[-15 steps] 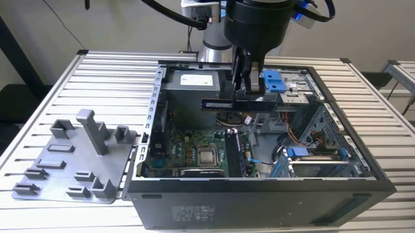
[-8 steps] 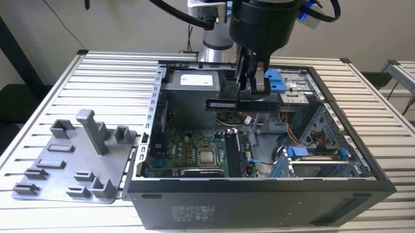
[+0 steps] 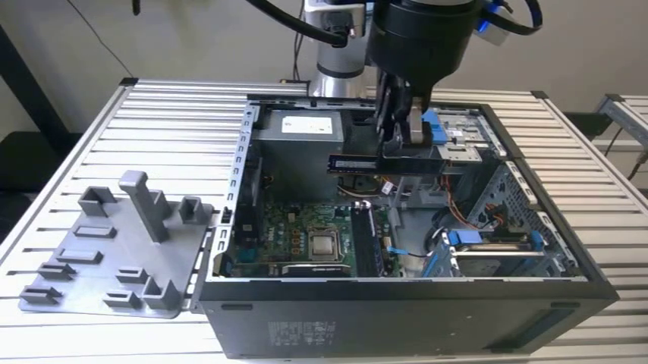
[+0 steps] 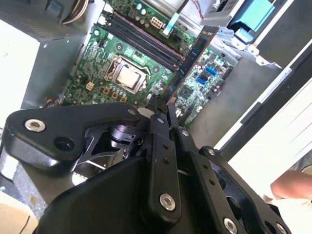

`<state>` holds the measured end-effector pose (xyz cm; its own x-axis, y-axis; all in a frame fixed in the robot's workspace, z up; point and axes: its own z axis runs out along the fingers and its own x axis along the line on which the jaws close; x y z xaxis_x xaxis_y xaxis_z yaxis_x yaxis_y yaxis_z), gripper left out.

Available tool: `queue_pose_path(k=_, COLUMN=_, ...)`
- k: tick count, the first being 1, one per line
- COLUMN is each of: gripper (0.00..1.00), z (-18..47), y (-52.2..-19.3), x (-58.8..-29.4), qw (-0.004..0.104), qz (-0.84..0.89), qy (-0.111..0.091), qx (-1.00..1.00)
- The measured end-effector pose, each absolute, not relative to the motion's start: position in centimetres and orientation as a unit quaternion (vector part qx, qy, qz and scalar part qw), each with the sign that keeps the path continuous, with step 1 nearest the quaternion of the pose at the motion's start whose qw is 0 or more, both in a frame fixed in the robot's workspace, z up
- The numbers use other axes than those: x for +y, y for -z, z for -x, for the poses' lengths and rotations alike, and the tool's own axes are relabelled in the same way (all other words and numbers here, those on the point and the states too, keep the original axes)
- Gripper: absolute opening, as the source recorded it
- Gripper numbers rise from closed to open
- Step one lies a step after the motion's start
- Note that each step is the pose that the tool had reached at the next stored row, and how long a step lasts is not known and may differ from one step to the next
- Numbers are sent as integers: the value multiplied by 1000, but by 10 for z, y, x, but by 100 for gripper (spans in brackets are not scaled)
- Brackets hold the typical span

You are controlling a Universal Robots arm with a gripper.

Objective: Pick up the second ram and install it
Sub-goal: 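Pick up the second ram and move it above second insertion slot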

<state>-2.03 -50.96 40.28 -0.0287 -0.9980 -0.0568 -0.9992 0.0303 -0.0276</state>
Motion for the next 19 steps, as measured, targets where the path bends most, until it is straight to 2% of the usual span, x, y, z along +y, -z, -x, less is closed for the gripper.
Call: queue_pose_path(k=19, gripper=14, z=-10, y=-403, x=-510, qw=30, qz=697, qy=-10, qx=717)
